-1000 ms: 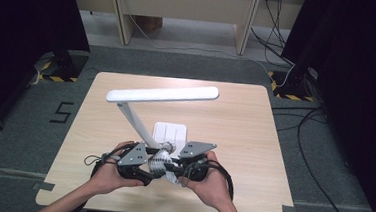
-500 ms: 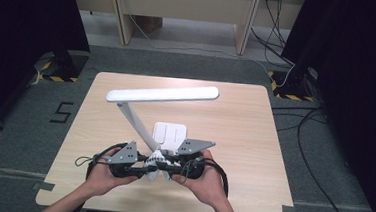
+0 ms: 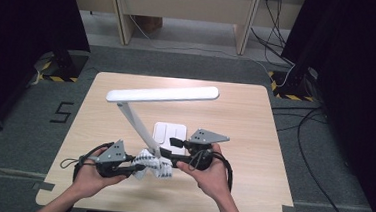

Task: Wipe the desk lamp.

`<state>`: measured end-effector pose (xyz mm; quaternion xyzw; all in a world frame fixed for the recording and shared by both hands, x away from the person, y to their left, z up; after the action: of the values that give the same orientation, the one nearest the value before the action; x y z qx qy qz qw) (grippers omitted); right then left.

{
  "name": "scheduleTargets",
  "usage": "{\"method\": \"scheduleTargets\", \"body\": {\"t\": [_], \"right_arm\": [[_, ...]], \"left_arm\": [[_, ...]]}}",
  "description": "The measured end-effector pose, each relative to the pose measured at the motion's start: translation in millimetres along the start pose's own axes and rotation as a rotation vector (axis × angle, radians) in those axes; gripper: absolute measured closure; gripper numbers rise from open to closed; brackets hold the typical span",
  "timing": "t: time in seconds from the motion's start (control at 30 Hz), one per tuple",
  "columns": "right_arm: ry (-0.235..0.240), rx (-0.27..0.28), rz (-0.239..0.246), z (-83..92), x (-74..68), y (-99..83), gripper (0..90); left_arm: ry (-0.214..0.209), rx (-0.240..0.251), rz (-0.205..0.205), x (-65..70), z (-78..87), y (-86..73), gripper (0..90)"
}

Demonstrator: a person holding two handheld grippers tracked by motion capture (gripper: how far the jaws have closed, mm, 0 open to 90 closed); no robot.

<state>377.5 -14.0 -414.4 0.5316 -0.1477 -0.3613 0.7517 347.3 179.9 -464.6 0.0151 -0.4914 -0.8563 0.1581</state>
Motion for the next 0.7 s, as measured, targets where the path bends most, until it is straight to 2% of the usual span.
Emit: {"method": "scheduleTargets", "body": {"t": [0.03,0.07,0.1,0.13,0.17,0.2,0.23,0.27,0.3,0.33,0.43,0.47,0.7], "right_arm": [[-0.071,-0.008,0.017,-3.0,9.5,-2.7,49.4],[-0.071,-0.008,0.017,-3.0,9.5,-2.7,49.4],[-0.14,-0.035,0.036,-8.3,18.8,-8.6,50.2],[-0.14,-0.035,0.036,-8.3,18.8,-8.6,50.2],[-0.169,-0.046,0.044,-11.7,23.4,-12.1,50.5],[-0.218,-0.07,0.057,-19.3,31.9,-19.6,51.5],[-0.218,-0.07,0.057,-19.3,31.9,-19.6,51.5],[-0.249,-0.094,0.05,-27.5,39.2,-27.3,52.0],[-0.249,-0.094,0.05,-27.5,39.2,-27.3,52.0],[-0.284,-0.116,0.062,-34.8,44.7,-33.8,52.0],[-0.294,-0.13,0.065,-41.8,47.5,-39.2,51.9],[-0.317,-0.146,0.081,-48.2,50.1,-44.3,51.9],[-0.354,-0.179,0.116,-68.5,55.3,-56.0,52.5]], "left_arm": [[0.017,-0.007,0.007,-0.6,6.4,-3.3,74.0],[0.017,-0.007,0.007,-0.6,6.4,-3.3,74.0],[0.027,0.0,0.02,-0.4,13.4,-5.2,74.0],[0.027,0.0,0.02,-0.4,13.4,-5.2,74.0],[0.038,0.005,0.024,-0.7,17.3,-5.8,74.0],[0.053,0.01,0.035,-1.6,25.8,-6.9,73.9],[0.053,0.01,0.035,-1.6,25.8,-6.9,73.9],[0.075,0.021,0.047,-3.2,34.1,-7.7,73.9],[0.075,0.021,0.047,-3.2,34.1,-7.7,73.9],[0.082,0.029,0.055,-4.1,38.1,-7.9,73.9],[0.105,0.039,0.065,-7.1,49.6,-8.2,73.9],[0.124,0.047,0.071,-9.4,56.0,-8.0,73.9],[0.173,0.076,0.08,-15.1,74.2,-2.4,74.0]]}}
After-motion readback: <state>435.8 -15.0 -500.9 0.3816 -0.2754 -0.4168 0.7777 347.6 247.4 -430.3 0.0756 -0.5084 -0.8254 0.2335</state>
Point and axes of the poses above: each handheld gripper's, and its own axes: z roughly backward along the jaws, y roughly out of its top, x roughly to its right, the point moved 6 cm from there along -z, roughly forward along the jaws, and after that the axes turned 15 degrees about -y, right-handed, at the moved point
